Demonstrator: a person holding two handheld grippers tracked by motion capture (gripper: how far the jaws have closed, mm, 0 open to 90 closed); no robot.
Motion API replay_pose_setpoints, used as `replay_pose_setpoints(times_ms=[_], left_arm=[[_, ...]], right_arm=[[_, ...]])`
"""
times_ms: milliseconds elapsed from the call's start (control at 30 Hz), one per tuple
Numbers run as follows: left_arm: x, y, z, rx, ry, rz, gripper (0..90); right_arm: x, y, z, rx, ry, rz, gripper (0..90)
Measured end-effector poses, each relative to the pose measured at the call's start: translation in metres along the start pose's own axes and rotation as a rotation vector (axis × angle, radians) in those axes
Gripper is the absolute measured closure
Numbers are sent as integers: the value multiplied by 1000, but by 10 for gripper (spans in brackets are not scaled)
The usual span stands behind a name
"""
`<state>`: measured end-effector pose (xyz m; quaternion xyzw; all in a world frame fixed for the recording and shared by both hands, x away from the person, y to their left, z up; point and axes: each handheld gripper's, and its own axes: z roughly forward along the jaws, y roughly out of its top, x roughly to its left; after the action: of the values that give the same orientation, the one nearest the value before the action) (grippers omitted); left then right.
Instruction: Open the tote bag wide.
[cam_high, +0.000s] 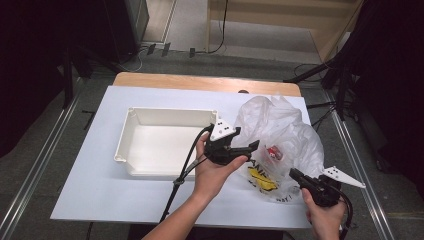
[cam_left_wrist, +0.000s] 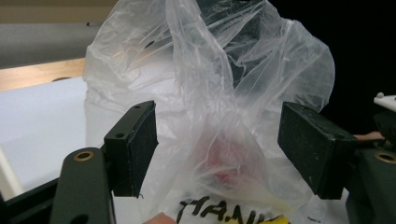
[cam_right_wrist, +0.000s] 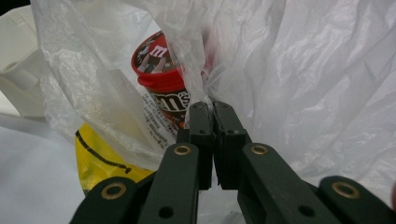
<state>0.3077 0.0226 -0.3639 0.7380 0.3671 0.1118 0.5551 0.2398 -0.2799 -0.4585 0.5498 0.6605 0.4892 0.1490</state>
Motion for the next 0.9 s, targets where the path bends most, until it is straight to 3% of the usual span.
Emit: replay_pose_setpoints(times_ms=[133,167,200,233,267,333,433,533,600,767,800,900], left_arm=[[-4,1,8,25,26,22,359],[-3,0,11,37,32,16,410],[1,-5,15,70,42,0,565],[1,-5,15,70,42,0,625],[4,-10,17,85,43,-14,625],[8,-17,20,105,45,-35,787],[11,-26,22,136,40,-38,900],[11,-30,21,150,34,-34,900],[10,-32,21,154,29,-29,900],[7,-42,25,174,27,-16,900],[6,-47,28,184,25,-18,900],[6,-52,30,189,23,-28,900]], right_arm=[[1,-4,-1,15,-2,-18,886],[0,-5,-2,21,-12,-27,886],[-3,-8,-4,31,-25,-34,886],[-3,-8,-4,31,-25,-34,886],[-5,-9,-5,31,-30,-34,886],[-10,-11,-7,38,-40,-17,893],[-15,-10,-9,32,-49,1,892],[-16,-9,-12,11,-51,3,805],[-13,-7,-15,-21,-67,7,661],[-4,8,-28,-129,-80,-17,405],[2,18,-37,-177,-80,-32,353],[8,27,-44,-214,-86,-38,314]])
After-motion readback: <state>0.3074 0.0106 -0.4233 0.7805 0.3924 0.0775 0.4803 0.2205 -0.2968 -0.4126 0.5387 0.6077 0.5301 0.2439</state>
